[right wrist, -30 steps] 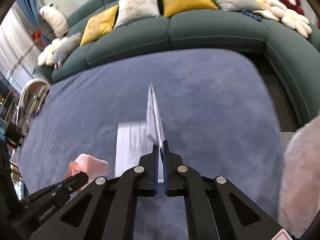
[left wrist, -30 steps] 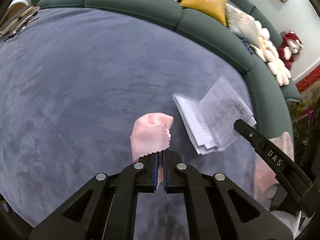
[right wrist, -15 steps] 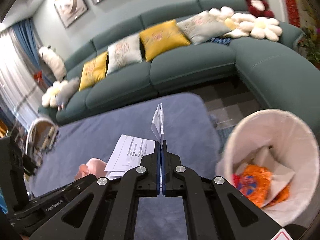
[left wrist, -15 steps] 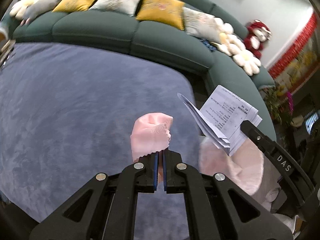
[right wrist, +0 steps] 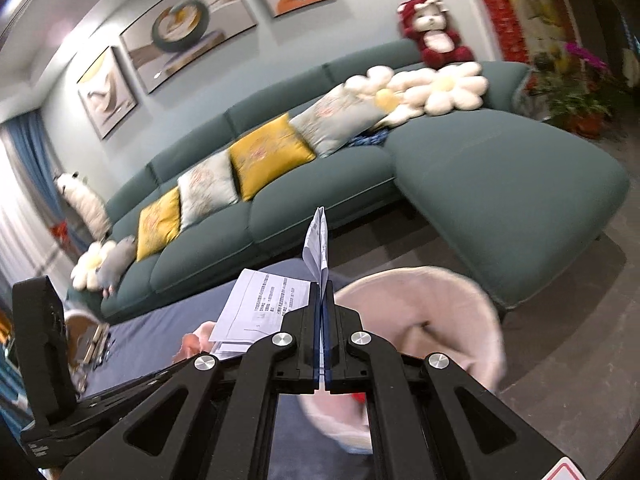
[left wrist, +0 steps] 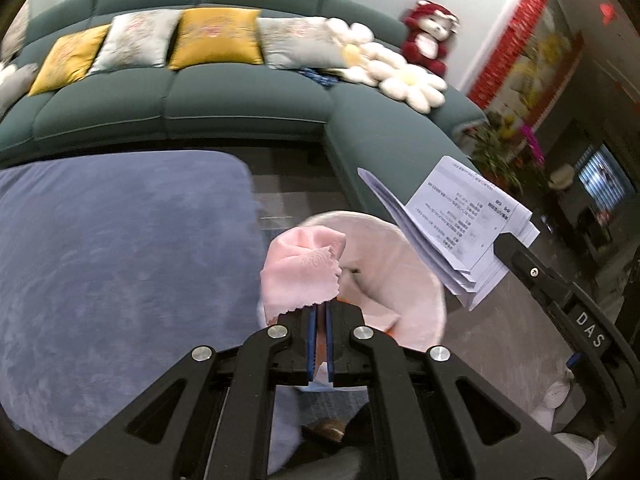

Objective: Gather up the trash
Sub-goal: 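Carry the papers and pink cloth over the trash bin with both tools, then open both tools to drop the papers and pink cloth into the bin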

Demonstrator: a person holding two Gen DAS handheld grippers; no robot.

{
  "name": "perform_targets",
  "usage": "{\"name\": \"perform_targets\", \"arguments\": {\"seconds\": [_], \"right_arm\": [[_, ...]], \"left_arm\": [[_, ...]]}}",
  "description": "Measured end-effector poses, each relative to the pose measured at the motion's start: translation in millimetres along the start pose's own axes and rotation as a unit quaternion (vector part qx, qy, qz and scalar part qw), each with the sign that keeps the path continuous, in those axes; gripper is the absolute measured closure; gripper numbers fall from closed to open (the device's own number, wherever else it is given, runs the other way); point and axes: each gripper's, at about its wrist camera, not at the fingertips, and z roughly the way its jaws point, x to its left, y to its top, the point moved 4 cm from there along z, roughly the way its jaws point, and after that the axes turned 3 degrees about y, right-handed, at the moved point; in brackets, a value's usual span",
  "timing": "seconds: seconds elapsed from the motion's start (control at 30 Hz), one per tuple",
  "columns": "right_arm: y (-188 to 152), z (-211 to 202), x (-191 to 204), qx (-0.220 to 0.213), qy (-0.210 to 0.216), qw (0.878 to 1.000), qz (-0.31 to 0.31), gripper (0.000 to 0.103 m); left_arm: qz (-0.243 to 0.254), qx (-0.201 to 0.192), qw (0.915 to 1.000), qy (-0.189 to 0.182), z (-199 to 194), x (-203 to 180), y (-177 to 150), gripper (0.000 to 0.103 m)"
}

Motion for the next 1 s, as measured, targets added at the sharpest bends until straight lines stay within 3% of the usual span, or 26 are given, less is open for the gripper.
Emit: {"name": "perform_targets", "arguments": {"seconds": [0.23, 0.57, 0.63, 0.7, 1.0], "right_arm": [[6, -31, -59, -0.021, -0.026, 0.999, 0.038, 0.102], [2, -37, -99, -0.022, -0.036, 0.997, 0.063, 0.102], [2, -37, -103, -0.021, -0.035, 0.997, 0.067, 0.102], [2, -36, -103, -0.021, -0.034, 0.997, 0.07, 0.102], [0, -27, -102, -0.014, -0.025, 0.997, 0.072, 0.102]], "left_arm": [[0.043, 0.014, 0.9989, -0.013, 19, -60, -3, 0.1], [0.067, 0.018, 0.9976, -0.002, 41, -94, -2, 0.097], [0.069, 0.021, 0.9974, 0.007, 44, -95, -3, 0.073], [0.065, 0.014, 0.9977, 0.014, 44, -96, -2, 0.065], [0.065, 0.011, 0.9975, 0.026, 44, -93, 1, 0.057]]}}
